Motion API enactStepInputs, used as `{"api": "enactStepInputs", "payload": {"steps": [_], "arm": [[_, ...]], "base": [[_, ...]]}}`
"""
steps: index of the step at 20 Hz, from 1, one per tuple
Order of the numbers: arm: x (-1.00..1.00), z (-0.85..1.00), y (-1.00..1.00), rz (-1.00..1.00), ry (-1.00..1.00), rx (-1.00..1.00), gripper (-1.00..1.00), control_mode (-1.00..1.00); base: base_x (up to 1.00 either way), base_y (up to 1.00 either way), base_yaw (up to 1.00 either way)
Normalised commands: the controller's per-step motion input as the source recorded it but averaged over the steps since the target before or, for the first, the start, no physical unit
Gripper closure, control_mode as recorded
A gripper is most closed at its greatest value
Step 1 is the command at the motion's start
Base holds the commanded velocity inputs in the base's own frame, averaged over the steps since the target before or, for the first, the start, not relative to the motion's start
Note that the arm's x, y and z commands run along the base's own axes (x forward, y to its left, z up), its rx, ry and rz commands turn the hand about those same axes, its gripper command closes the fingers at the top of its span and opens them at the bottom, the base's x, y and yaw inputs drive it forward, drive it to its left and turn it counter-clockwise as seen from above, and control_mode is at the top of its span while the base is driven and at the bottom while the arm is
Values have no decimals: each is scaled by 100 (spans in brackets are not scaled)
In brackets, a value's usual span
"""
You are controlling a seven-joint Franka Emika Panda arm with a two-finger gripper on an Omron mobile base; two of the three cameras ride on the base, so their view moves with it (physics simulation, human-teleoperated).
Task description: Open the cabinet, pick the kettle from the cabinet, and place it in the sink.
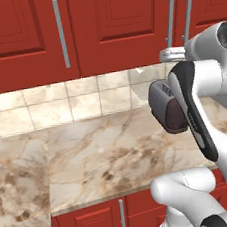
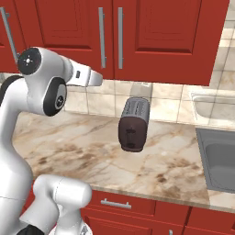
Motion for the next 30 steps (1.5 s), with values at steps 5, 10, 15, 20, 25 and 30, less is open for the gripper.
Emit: {"api": "enactStepInputs", "payload": {"steps": [5,10,15,20,25,30], "arm": [[0,13,-8,0,0,1,-100,-100],[0,11,-7,0,0,1,-100,-100],[2,7,-7,0,0,2,-100,-100],[10,7,-1,0,0,5,-100,-100],[18,9,-1,0,0,3,-100,-100],[23,13,0,1,0,1,-100,-100]], "base": [[0,0,0],[0,0,0],[0,0,0],[0,0,0],[0,0,0],[0,0,0]]}}
